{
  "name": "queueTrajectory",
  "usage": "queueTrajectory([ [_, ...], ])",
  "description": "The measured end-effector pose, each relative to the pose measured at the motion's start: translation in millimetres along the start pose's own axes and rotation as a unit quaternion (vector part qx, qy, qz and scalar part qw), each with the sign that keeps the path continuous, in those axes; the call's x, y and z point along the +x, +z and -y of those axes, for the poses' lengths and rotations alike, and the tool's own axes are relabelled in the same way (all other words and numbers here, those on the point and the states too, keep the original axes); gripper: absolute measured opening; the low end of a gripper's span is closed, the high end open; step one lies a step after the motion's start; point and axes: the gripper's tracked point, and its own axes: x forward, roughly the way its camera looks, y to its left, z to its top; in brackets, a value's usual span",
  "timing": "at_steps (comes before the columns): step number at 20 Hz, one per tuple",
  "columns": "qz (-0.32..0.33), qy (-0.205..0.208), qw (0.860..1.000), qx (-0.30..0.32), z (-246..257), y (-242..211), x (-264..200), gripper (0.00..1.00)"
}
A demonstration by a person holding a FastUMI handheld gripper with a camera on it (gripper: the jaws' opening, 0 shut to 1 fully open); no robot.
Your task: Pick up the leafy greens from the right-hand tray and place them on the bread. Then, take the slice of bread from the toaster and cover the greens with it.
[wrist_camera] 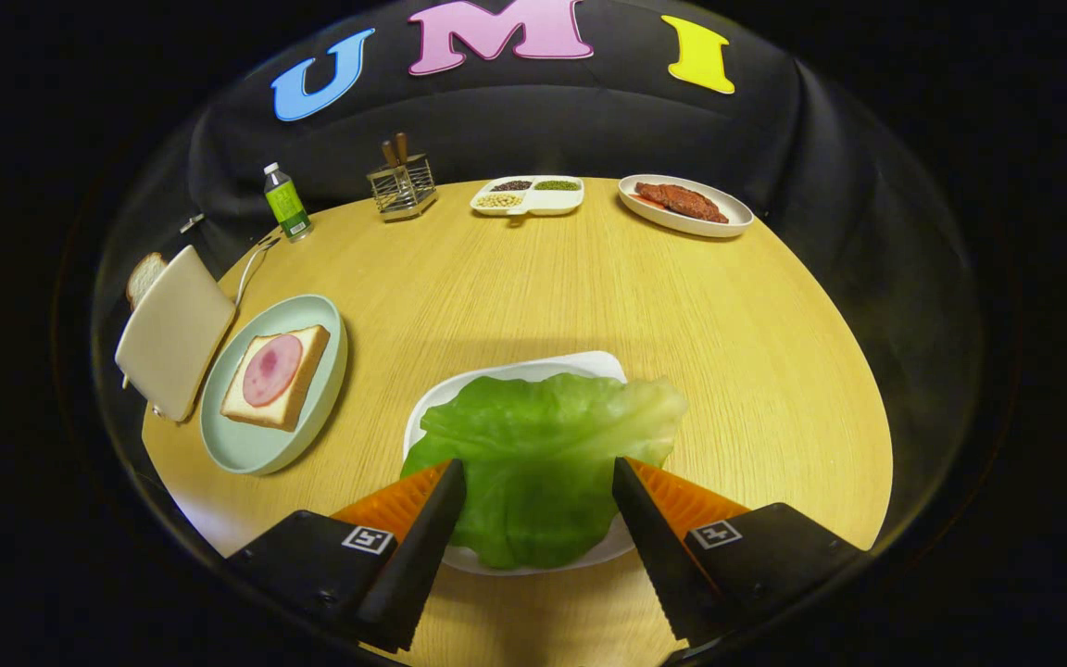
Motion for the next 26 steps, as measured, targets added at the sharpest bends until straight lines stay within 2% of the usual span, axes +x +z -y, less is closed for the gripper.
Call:
queueTrajectory([
  [2, -0.012, 0.000, 1.000, 0.000, 1, -6, 4, 0.99],
  [3, 0.001, -0.002, 1.000, -0.005, 1, 0, 6, 1.00],
  [6, -0.001, -0.009, 0.999, -0.041, 3, -4, 12, 1.00],
  [8, -0.003, -0.009, 0.999, -0.036, 5, -4, 12, 0.98],
  [10, -0.005, -0.020, 1.000, -0.019, 13, -2, 11, 0.89],
  [12, -0.005, -0.024, 1.000, -0.009, 18, 0, 13, 0.60],
  [13, -0.006, -0.022, 1.000, -0.010, 16, 1, 13, 0.42],
  [16, -0.010, -0.013, 0.999, -0.027, 16, 2, 14, 0.40],
  [17, -0.011, -0.014, 1.000, -0.022, 15, 2, 12, 0.16],
  [19, -0.012, -0.010, 0.999, -0.029, 16, 3, 15, 0.14],
  [21, -0.016, -0.004, 0.999, -0.031, 15, 3, 15, 0.06],
  [26, -0.003, -0.006, 0.999, -0.041, 17, 20, 6, 0.05],
])
